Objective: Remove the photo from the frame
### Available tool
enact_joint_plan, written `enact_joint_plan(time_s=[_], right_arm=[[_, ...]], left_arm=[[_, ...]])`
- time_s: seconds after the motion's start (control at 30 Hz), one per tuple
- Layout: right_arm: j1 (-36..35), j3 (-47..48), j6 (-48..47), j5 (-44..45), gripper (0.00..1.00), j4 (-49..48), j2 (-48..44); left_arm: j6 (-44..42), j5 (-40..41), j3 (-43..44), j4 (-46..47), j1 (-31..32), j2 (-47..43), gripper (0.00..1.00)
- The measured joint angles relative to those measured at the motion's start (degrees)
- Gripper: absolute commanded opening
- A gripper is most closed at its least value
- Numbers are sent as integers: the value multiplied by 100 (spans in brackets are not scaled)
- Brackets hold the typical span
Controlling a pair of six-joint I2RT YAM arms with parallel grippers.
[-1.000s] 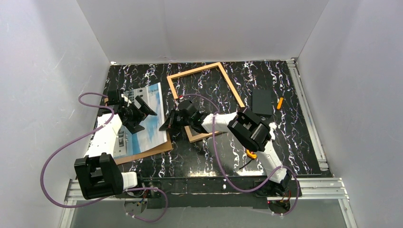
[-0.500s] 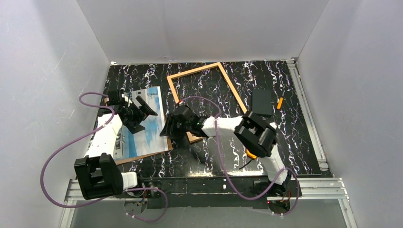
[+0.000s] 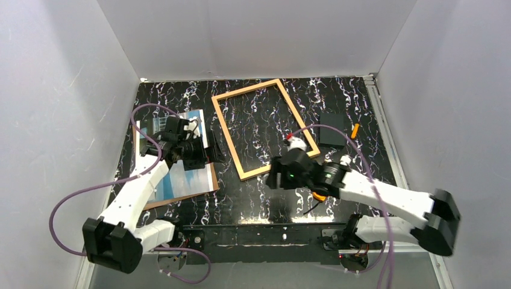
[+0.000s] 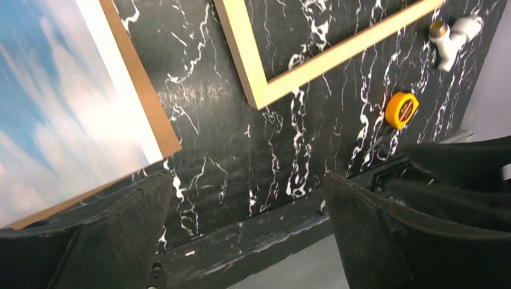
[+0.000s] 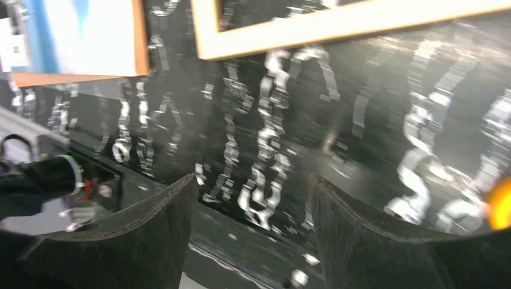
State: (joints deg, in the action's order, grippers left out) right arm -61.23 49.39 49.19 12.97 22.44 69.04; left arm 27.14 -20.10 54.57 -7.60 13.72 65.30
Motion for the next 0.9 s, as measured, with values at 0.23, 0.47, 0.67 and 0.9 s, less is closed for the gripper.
enact_joint_plan(time_s=[0.23, 0.47, 0.67, 0.9], right_arm=[[-2, -74, -37, 1300, 79, 2385, -2415], [-2, 1397, -540, 2302, 86, 4059, -3788], [-2, 3075, -1040, 2898, 88, 4787, -3707], [-2, 4004, -1690, 3180, 89, 4835, -3528]], left_arm=[[61, 345, 470, -817, 411, -964, 98], [120, 612, 1648, -1609, 452, -1781, 98], [114, 894, 2702, -2223, 455, -2153, 98], [52, 1279, 3467, -2527, 455, -2389, 98]])
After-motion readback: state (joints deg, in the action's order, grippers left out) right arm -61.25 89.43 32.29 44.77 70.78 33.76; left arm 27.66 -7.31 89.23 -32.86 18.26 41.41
